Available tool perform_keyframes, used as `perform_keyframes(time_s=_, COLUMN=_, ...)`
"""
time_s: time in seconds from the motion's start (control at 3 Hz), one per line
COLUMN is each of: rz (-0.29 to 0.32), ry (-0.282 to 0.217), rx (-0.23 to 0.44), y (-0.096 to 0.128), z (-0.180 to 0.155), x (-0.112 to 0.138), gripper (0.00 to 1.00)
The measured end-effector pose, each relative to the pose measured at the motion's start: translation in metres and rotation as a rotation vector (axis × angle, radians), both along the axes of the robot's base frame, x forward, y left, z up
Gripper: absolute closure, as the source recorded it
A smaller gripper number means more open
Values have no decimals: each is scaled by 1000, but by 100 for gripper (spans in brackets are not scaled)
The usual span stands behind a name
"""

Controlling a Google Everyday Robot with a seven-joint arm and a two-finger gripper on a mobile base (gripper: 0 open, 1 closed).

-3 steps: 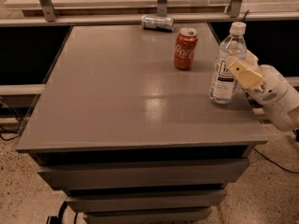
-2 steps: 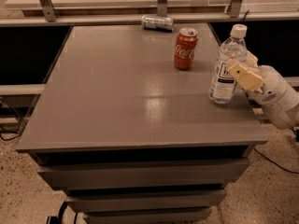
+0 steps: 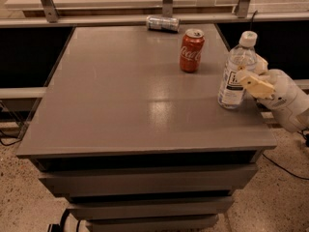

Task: Place blue plastic bottle upright

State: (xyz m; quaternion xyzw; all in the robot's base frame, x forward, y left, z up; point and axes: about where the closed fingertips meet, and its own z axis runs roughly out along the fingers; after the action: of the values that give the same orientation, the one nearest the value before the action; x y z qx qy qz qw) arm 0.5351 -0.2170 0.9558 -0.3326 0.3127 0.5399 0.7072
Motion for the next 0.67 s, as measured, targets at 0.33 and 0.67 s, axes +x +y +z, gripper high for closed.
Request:
perform_keyframes(time_s=0.33, rz=-1, ry=-5, rx=-4, y=-1, z=-3, x=-2, gripper=0)
perform_keyframes(time_s=0.67, rz=-4, ry=-6, rx=-9, y=-2, z=-3, x=-3, gripper=0)
